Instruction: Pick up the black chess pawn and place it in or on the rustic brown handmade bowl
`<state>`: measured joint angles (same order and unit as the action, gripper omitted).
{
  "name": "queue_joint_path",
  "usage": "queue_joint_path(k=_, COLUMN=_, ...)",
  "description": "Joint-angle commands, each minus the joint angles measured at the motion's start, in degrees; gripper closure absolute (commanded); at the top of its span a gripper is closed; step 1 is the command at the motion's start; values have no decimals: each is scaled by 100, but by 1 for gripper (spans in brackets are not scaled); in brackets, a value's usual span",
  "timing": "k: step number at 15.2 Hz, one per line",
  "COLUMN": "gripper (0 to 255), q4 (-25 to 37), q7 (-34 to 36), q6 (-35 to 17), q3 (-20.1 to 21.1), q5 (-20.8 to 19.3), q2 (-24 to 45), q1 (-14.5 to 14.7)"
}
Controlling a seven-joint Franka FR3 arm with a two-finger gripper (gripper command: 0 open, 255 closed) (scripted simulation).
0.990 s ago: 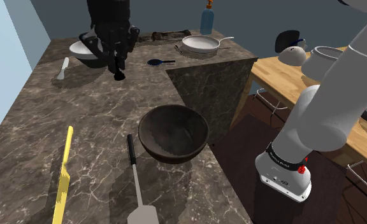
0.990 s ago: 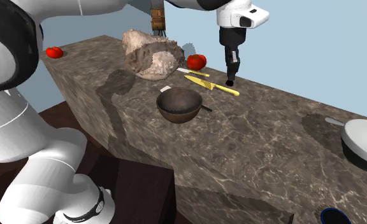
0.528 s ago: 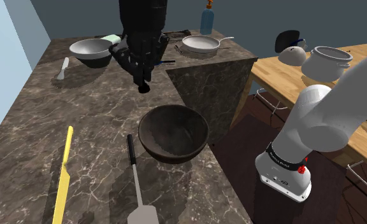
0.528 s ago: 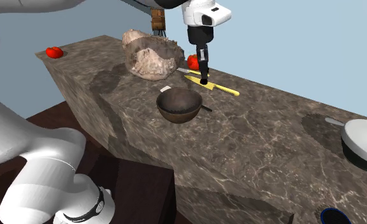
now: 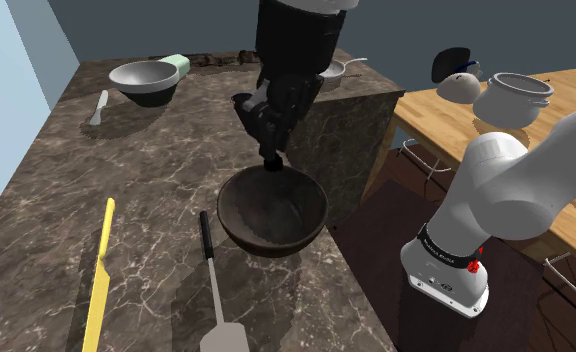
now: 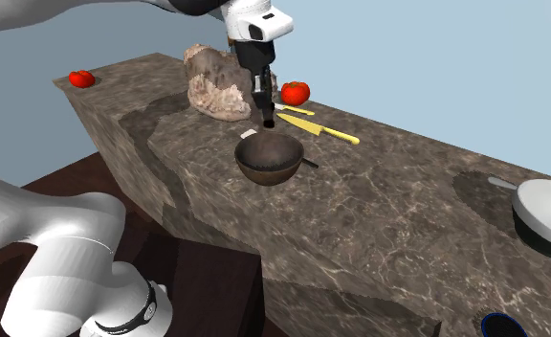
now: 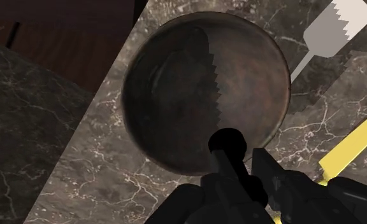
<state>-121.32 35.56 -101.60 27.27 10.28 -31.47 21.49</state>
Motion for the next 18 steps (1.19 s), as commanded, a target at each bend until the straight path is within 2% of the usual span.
queue_joint_path(k=1, gripper=255, q4=-217, q7=6, q6=-133, q3=14, q5=45, q2=-86, q1=35)
queue_joint_path(k=13, gripper=255, q4=-1156, q7=5, q6=-1025, q3=167, q5=169, q2=-137, q1=108)
queue_joint_path(k=18, gripper=255, q4=-1156, q7=5, q6=-1025, q3=167, q5=169, q2=-137, q1=108)
